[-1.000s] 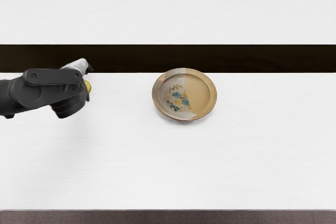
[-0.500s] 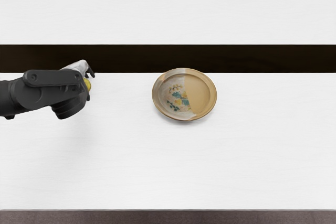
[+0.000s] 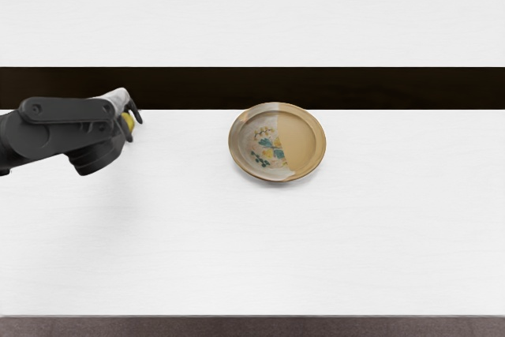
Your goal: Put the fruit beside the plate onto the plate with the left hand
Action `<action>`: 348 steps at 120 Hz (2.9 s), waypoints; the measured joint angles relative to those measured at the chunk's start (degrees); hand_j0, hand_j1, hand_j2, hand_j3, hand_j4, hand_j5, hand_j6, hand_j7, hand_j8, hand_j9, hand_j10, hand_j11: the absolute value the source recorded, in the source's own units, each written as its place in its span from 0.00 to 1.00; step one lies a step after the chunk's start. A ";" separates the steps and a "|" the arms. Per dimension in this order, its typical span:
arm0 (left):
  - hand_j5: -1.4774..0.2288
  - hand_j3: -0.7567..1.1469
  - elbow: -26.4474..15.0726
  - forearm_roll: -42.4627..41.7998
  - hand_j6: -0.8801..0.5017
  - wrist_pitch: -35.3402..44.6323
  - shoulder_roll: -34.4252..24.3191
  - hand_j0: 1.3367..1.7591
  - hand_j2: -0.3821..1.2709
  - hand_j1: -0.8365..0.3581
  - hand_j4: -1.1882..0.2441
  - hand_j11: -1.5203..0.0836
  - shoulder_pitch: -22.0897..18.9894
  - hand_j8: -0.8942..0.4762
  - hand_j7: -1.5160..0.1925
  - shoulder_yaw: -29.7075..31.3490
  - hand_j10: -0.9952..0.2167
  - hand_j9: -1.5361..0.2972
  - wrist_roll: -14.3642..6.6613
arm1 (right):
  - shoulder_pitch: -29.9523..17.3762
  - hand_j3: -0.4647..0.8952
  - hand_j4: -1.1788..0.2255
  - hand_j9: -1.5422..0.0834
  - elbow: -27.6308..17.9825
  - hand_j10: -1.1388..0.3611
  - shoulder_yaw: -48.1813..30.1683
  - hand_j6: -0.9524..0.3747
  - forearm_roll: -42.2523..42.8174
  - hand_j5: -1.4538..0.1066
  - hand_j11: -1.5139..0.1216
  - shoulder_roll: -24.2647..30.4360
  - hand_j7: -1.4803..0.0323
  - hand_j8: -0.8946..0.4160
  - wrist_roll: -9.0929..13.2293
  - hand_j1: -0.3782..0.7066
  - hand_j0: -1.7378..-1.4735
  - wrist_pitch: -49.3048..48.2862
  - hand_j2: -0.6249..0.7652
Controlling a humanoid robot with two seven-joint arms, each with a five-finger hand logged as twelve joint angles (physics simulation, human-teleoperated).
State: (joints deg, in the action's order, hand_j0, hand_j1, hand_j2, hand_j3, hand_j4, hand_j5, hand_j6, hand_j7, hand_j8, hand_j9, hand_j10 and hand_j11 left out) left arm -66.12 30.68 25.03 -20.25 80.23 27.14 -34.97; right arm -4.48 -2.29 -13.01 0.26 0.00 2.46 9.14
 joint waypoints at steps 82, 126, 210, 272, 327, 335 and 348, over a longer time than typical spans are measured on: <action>0.17 0.40 -2.93 -15.45 0.46 -32.67 -1.77 0.72 0.41 0.30 0.24 0.21 6.12 0.51 0.21 -22.80 0.43 0.20 0.05 | 0.00 0.34 0.82 0.92 0.00 0.74 0.00 0.69 0.00 0.90 0.90 0.00 0.95 0.66 0.00 0.06 0.30 0.00 0.45; 0.17 0.40 -3.29 -15.13 0.44 -34.21 8.34 0.73 0.47 0.27 0.24 0.19 9.68 0.52 0.20 -23.15 0.41 0.20 0.12 | 0.00 0.34 0.82 0.92 0.00 0.74 0.00 0.69 0.00 0.90 0.90 0.00 0.95 0.66 0.00 0.06 0.30 0.00 0.45; 0.58 0.40 -3.30 -6.26 0.29 -21.67 11.79 0.76 0.34 0.58 0.56 0.63 9.44 0.42 0.60 -22.75 0.35 0.57 -0.02 | 0.00 0.34 0.82 0.92 0.00 0.74 0.00 0.69 0.00 0.90 0.90 0.00 0.95 0.66 0.00 0.06 0.30 0.00 0.45; 0.67 0.40 -14.75 -5.46 0.45 -30.19 -10.02 0.76 0.27 0.73 0.65 0.74 -6.78 0.47 0.69 -39.96 0.60 0.66 -0.03 | 0.00 0.34 0.82 0.92 0.00 0.74 0.00 0.69 0.00 0.90 0.90 0.00 0.95 0.66 0.00 0.06 0.30 0.00 0.45; 0.68 0.40 1.32 -19.82 0.46 -59.50 -20.27 0.76 0.26 0.75 0.66 0.75 -37.37 0.47 0.70 -82.14 0.62 0.66 -0.03 | 0.00 0.34 0.82 0.92 0.00 0.74 0.00 0.69 0.00 0.90 0.90 0.00 0.95 0.66 0.00 0.06 0.30 0.00 0.45; 0.68 0.40 4.64 -22.20 0.46 -59.76 -20.27 0.76 0.26 0.75 0.66 0.75 -38.35 0.47 0.70 -84.56 0.62 0.66 -0.03 | 0.00 0.34 0.82 0.92 0.00 0.74 0.00 0.69 0.00 0.90 0.90 0.00 0.95 0.66 0.00 0.06 0.30 0.00 0.45; 0.68 0.40 7.67 -24.97 0.46 -59.96 -20.27 0.76 0.26 0.75 0.66 0.75 -40.11 0.47 0.70 -86.30 0.62 0.66 -0.03 | 0.00 0.34 0.82 0.92 0.00 0.74 0.00 0.69 0.00 0.90 0.90 0.00 0.95 0.66 0.00 0.06 0.30 0.00 0.45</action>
State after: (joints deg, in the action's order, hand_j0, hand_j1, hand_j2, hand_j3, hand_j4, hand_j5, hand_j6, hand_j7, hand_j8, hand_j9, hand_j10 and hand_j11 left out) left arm -58.46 5.71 -34.92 -40.52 40.12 -59.15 -35.00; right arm -4.48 -2.29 -13.01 0.27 0.00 2.46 9.14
